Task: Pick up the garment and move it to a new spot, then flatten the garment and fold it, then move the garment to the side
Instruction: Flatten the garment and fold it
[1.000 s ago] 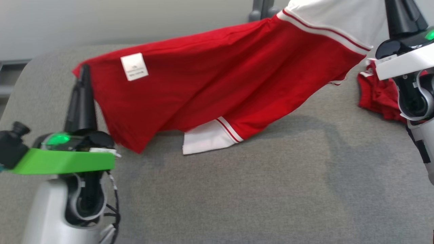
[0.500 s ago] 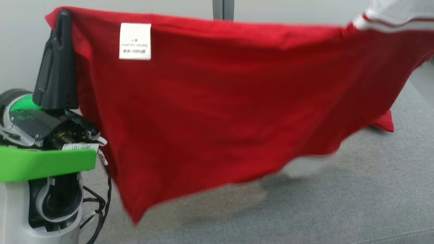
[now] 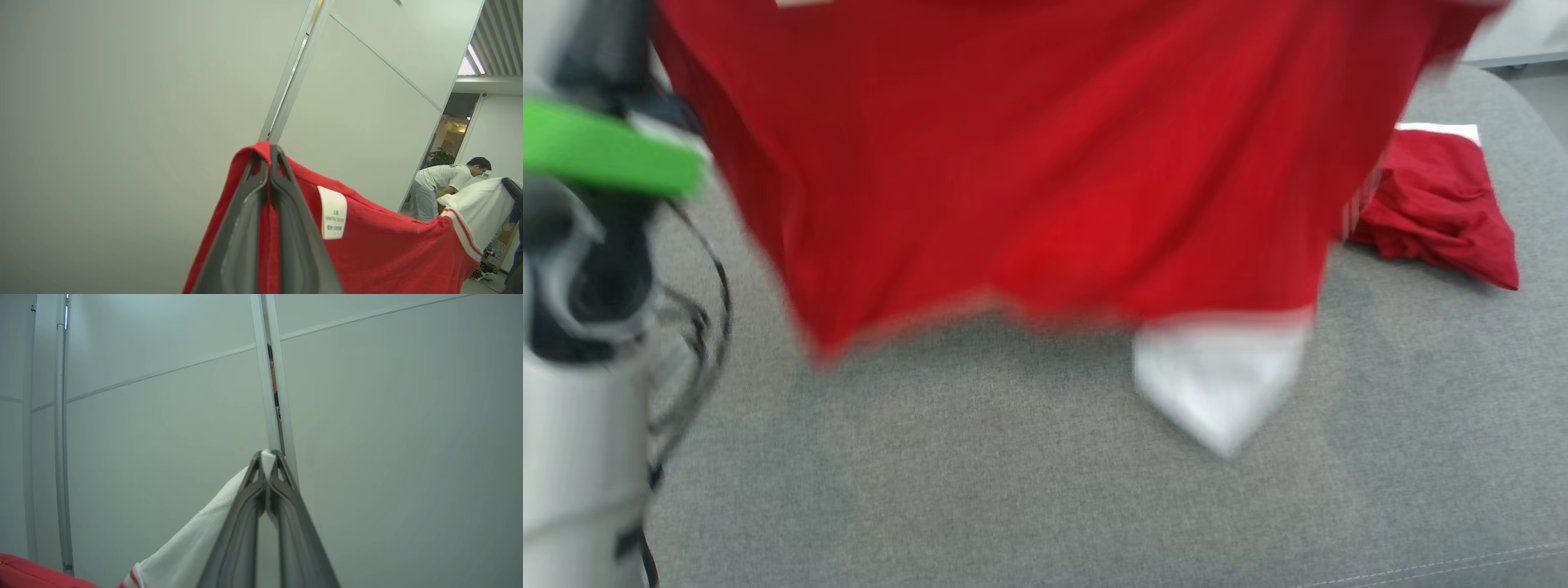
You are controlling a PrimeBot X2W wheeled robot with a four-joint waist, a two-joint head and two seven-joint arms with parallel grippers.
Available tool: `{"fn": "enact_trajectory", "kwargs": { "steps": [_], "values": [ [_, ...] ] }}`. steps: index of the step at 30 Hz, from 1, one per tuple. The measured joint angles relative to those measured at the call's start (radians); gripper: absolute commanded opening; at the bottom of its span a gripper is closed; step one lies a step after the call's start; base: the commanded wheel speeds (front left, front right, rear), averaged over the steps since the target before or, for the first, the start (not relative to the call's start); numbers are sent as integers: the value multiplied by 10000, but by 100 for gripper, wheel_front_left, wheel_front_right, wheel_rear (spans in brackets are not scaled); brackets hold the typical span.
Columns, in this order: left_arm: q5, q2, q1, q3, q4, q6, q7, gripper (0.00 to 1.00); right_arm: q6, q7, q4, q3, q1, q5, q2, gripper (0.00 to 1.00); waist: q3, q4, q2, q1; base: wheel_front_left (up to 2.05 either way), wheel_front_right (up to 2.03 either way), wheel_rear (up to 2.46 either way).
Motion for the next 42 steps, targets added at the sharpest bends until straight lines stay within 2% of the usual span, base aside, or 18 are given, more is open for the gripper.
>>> {"fn": "enact_trajectory", "kwargs": {
  "steps": [3, 6, 9, 10, 13, 17, 20, 25, 32, 39, 42],
  "values": [
    [6, -59, -1666, 341, -58, -12, -251, 0, -50, -727, -410, -428, -1755, -314, 94, 0, 299, 117, 0, 0, 0, 0, 0],
    [59, 88, -1787, 305, 282, -157, -259, 0, 201, -966, -217, -192, -1785, -301, 142, 0, 496, 193, 0, 0, 0, 0, 0],
    [54, 301, -802, 174, 832, -274, -84, 0, 627, -757, 107, 522, -710, -100, 261, 0, 591, 119, 0, 0, 0, 0, 0],
    [54, 301, -802, 174, 832, -274, -84, 0, 627, -757, 107, 522, -710, -100, 261, 0, 591, 119, 0, 0, 0, 0, 0],
    [40, 385, 798, -107, 1453, -332, 98, 0, 913, -301, 522, 1409, 911, 240, 359, 0, 699, -29, 0, 0, 0, 0, 0],
    [46, 351, 2762, -493, 2441, -395, 38, 0, 999, -67, 1254, 2257, 3218, 422, 370, 0, 967, -202, 0, 0, 0, 0, 0],
    [50, 316, 3559, -581, 3177, -545, -217, 0, 1001, -98, 1584, 2660, 4335, 476, 454, 0, 1212, -320, 0, 0, 0, 0, 0],
    [48, 73, 3835, -573, 3975, -945, -882, 0, 1005, -803, 1835, 2527, 4826, 892, 750, 0, 1527, -560, 0, 0, 0, 0, 0],
    [167, 25, 3960, -577, 4462, -1655, -1835, 0, 1091, -1060, 1728, 2686, 5168, 940, 370, 0, 1264, -727, 0, 0, 0, 0, 0],
    [251, -100, 5185, -616, 4782, -1833, -2706, 0, 1093, -1241, 1344, 2752, 6508, 1150, 111, 0, 517, -667, 0, 0, 0, 0, 0],
    [251, -100, 5742, -619, 4924, -1870, -2982, 0, 1093, -1243, 1248, 3097, 7015, 1099, 2, 0, 151, -653, 0, 0, 0, 0, 0]
  ]
}}
